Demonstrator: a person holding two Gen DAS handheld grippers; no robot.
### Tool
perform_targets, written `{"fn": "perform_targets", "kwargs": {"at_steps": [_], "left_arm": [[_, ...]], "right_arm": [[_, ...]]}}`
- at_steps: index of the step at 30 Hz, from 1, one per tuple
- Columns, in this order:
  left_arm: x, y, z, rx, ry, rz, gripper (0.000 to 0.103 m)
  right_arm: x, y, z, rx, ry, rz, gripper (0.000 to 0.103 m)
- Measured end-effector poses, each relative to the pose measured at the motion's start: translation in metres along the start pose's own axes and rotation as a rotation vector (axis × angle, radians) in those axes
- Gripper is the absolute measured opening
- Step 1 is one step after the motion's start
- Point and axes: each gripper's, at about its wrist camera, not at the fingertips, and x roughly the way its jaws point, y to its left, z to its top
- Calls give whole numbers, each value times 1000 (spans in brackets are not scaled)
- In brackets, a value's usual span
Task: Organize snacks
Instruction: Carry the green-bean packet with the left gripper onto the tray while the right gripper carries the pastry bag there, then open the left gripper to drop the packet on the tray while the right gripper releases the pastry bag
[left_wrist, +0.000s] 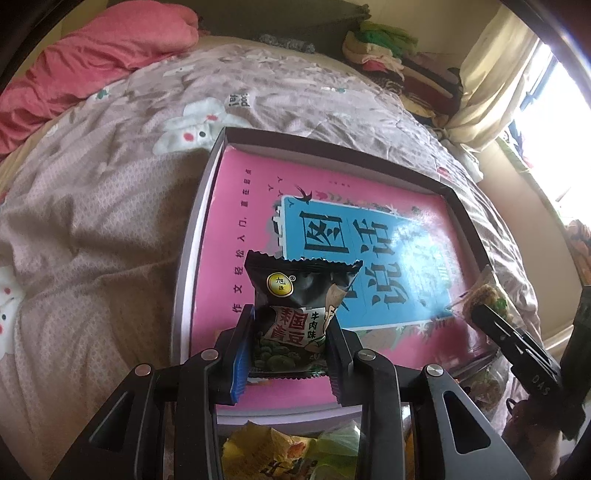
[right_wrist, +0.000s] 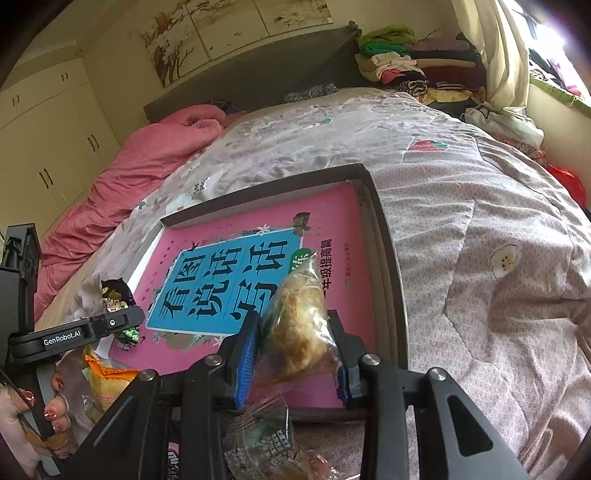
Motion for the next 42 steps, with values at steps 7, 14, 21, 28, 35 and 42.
{"fn": "perform_targets", "kwargs": {"at_steps": [7,14,21,28,35,42], "left_arm": [[2,-3,-1,16,-1,8,35],[0,-2,0,13,-5,0,36],[-5,-3,-1,14,-13,1,39],[-16,-2,1,14,-33,-4,47],[-29,1,1,10,-50,-7,53],[-41,3,0,15,-70,-4,59]], "right_arm": [[-6,0,0,-6,-19,-17,42],[-13,-2,2,-11,-36,-23,44],[-17,0,0,-38,-36,-44,44],[-18,1,-2,-73,-33,-90,44],[-17,1,-2,-96,-43,-125,48],[-27,-4,2,-63,-87,-90,56]]}}
